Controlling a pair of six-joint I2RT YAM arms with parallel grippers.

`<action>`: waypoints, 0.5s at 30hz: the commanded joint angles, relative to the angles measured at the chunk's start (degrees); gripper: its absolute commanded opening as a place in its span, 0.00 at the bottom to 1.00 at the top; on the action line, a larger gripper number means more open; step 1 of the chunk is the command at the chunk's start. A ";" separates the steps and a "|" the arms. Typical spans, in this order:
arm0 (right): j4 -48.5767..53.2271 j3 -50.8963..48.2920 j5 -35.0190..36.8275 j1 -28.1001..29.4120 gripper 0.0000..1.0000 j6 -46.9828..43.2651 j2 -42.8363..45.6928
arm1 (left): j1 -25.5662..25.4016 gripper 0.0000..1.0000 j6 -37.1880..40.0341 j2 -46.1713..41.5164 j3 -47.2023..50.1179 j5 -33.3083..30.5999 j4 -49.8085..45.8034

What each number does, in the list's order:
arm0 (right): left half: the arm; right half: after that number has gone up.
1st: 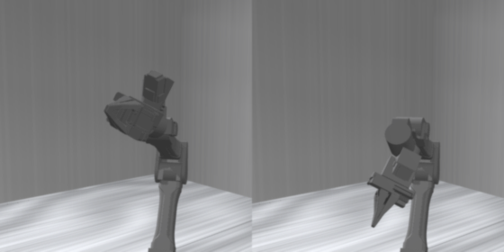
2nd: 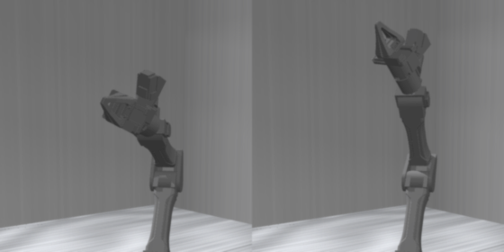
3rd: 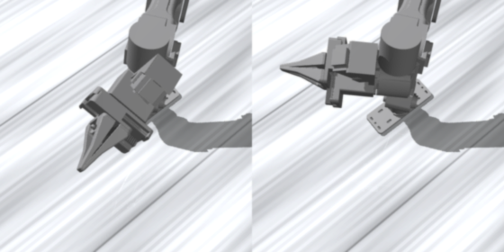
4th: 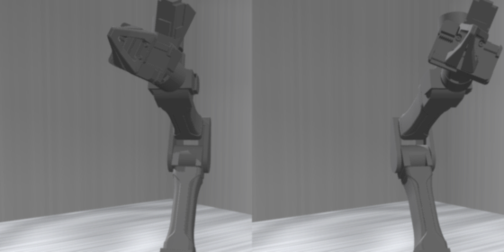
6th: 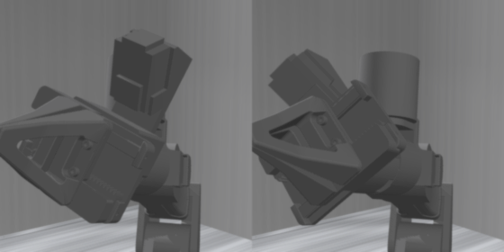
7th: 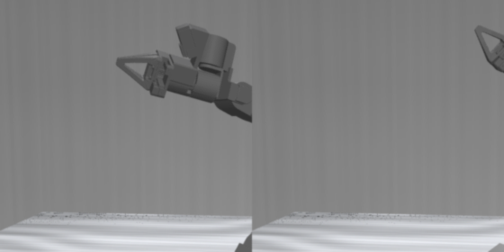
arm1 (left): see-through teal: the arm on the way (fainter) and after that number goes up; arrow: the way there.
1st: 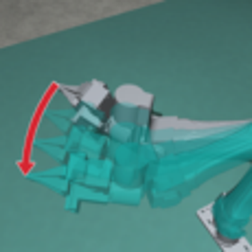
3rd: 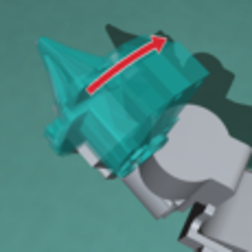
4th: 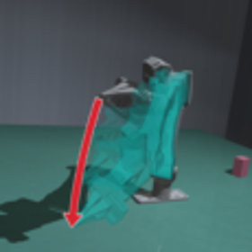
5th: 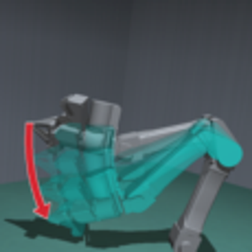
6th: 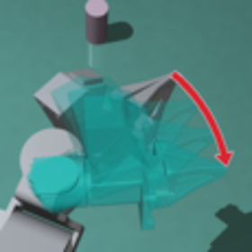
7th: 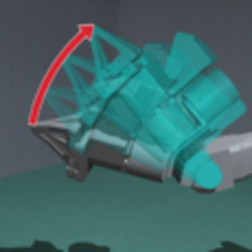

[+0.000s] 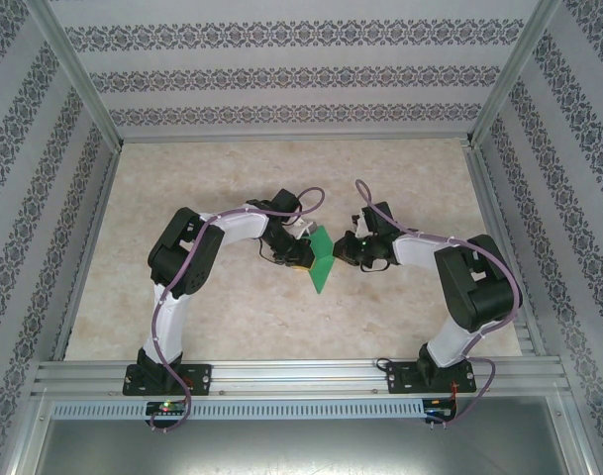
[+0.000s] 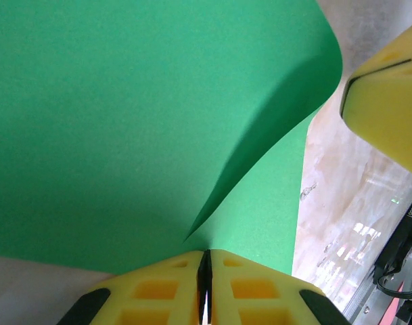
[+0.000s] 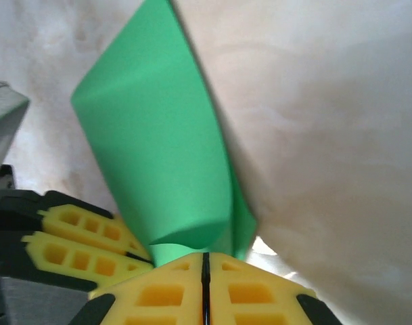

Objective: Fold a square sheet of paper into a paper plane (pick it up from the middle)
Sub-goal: Third fold the triangle at the center of the table.

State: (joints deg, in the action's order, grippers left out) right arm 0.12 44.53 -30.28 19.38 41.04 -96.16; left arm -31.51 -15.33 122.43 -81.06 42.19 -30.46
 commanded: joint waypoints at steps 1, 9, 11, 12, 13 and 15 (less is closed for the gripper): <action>-3.34 1.17 -2.70 1.05 0.08 1.96 -0.86 | 0.00 0.14 1.60 4.67 2.22 -11.23 -2.85; -2.14 3.51 -1.02 2.51 0.08 1.07 -6.07 | 0.04 0.14 1.54 4.41 2.48 -11.30 -2.75; -0.25 3.96 1.50 2.39 0.07 -0.17 -6.71 | 0.04 0.14 1.70 4.32 2.68 -11.37 -2.85; 0.67 4.09 2.72 2.42 0.07 -0.82 -6.84 | 0.09 0.14 1.71 4.28 2.66 -11.43 -2.93; 1.69 4.33 3.85 2.21 0.07 -1.40 -7.01 | 0.09 0.14 1.84 4.23 2.66 -11.41 -3.01; 3.18 4.33 5.99 2.00 0.07 -2.17 -7.02 | 0.12 0.14 1.88 4.27 2.66 -11.41 -3.03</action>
State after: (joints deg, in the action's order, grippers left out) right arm -0.34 47.88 -29.91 21.91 41.28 -102.28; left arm -31.51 -15.22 122.43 -81.03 42.19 -30.44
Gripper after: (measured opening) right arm 0.072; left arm 0.143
